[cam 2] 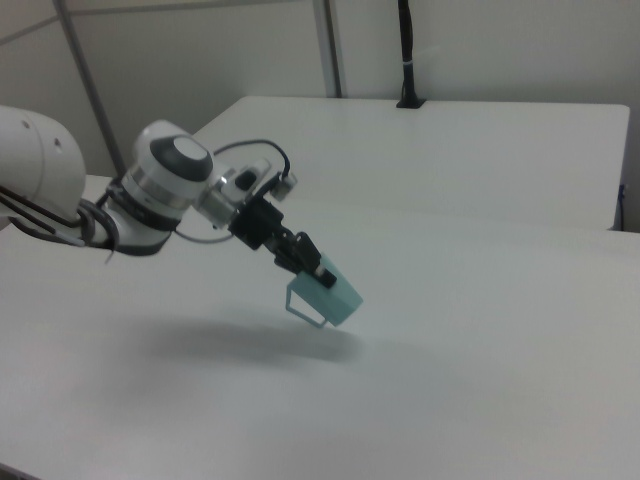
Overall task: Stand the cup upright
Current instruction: 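Rotate the held cup upright and lower it onto the table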
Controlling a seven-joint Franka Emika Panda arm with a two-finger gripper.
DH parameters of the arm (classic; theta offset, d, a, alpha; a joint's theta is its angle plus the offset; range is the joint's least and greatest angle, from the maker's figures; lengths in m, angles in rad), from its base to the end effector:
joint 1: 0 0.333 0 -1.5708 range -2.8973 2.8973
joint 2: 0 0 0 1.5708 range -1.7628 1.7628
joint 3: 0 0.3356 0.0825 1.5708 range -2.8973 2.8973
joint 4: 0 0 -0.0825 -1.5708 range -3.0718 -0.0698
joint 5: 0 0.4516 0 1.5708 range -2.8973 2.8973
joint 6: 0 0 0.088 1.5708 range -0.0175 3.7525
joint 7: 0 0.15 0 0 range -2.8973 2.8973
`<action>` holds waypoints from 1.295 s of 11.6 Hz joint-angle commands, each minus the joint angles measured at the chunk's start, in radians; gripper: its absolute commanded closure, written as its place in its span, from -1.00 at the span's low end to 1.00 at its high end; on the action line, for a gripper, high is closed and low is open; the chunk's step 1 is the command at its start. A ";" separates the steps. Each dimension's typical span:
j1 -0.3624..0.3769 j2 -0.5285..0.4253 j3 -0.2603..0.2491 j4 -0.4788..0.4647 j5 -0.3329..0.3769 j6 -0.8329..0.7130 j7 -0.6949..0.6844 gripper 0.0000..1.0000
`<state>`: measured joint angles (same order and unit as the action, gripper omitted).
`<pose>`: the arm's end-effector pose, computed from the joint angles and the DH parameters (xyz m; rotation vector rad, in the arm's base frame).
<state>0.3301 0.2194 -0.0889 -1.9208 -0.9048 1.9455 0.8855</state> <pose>0.6588 0.0767 0.3412 2.3150 -0.2388 0.3511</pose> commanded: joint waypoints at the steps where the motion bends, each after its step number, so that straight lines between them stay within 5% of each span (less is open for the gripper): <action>1: -0.061 -0.165 -0.003 -0.064 0.269 0.126 -0.158 1.00; 5: -0.112 -0.264 -0.015 -0.112 0.740 0.168 -0.431 1.00; 6: -0.112 -0.281 -0.017 -0.153 0.797 0.174 -0.471 1.00; 11: -0.098 -0.318 -0.020 -0.386 0.886 0.470 -0.464 1.00; 15: -0.080 -0.304 -0.020 -0.415 0.912 0.495 -0.465 1.00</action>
<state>0.2227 -0.0469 -0.0990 -2.2974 -0.0226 2.4135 0.4338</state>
